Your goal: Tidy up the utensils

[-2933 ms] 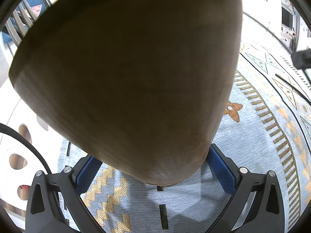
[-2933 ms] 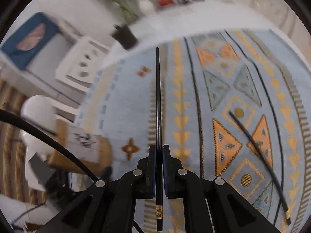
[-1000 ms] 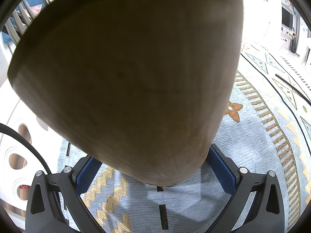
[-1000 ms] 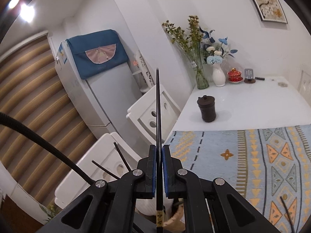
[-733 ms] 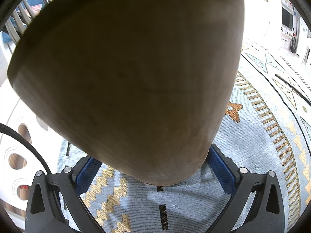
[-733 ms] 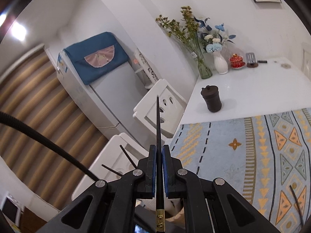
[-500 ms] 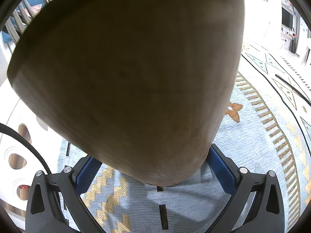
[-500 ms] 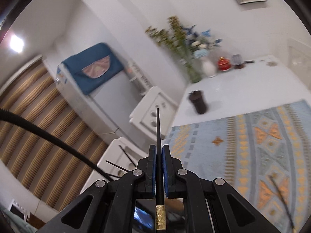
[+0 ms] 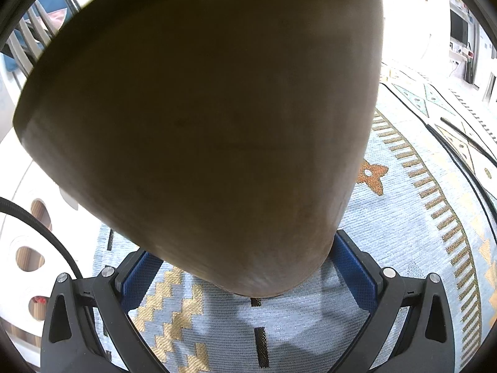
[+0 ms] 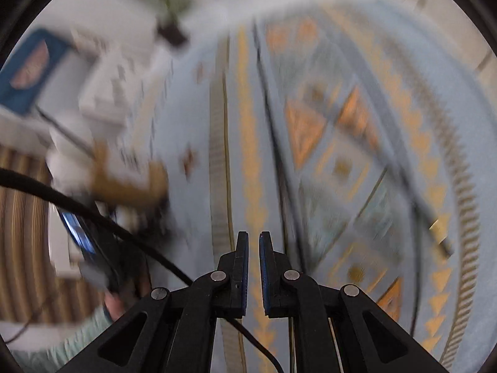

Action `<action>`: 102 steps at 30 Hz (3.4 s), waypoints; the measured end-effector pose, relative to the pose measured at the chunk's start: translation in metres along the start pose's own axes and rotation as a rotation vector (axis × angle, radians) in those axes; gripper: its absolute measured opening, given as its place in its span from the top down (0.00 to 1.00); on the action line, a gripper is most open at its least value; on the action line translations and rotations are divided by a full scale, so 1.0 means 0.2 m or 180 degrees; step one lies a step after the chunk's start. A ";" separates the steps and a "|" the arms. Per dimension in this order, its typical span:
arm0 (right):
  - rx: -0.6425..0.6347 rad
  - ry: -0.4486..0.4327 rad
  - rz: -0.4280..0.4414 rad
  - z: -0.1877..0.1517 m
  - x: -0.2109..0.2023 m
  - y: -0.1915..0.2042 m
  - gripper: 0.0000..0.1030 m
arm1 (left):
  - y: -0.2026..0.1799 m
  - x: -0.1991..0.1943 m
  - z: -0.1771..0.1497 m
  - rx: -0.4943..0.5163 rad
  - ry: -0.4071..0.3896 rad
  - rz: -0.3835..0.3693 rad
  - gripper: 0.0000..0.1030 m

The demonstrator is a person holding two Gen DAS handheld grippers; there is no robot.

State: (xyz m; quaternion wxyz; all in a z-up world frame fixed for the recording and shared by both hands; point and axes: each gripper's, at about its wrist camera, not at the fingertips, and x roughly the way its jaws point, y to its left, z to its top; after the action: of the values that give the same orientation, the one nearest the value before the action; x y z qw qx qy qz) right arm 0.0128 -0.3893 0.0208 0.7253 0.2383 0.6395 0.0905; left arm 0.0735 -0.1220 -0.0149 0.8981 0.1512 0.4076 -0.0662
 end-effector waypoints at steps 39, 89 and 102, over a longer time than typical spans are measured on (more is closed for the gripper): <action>-0.0949 0.0253 -0.1289 0.36 0.38 0.13 0.00 | -0.04 -0.02 0.01 -0.0008 0.0010 -0.0017 0.00; -0.0917 -0.1570 -0.0179 0.16 -0.44 0.33 0.96 | -0.04 -0.02 0.02 -0.0016 0.0014 -0.0025 0.00; -0.1082 -0.2683 0.0142 0.20 -0.95 0.66 0.96 | -0.03 -0.01 0.02 -0.0018 0.0015 -0.0026 0.00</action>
State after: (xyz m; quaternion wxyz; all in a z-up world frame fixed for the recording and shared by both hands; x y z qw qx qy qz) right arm 0.0436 -0.3663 0.2521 0.9490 0.1457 0.2592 0.1048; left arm 0.0724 -0.1289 -0.0123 0.8973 0.1471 0.4105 -0.0684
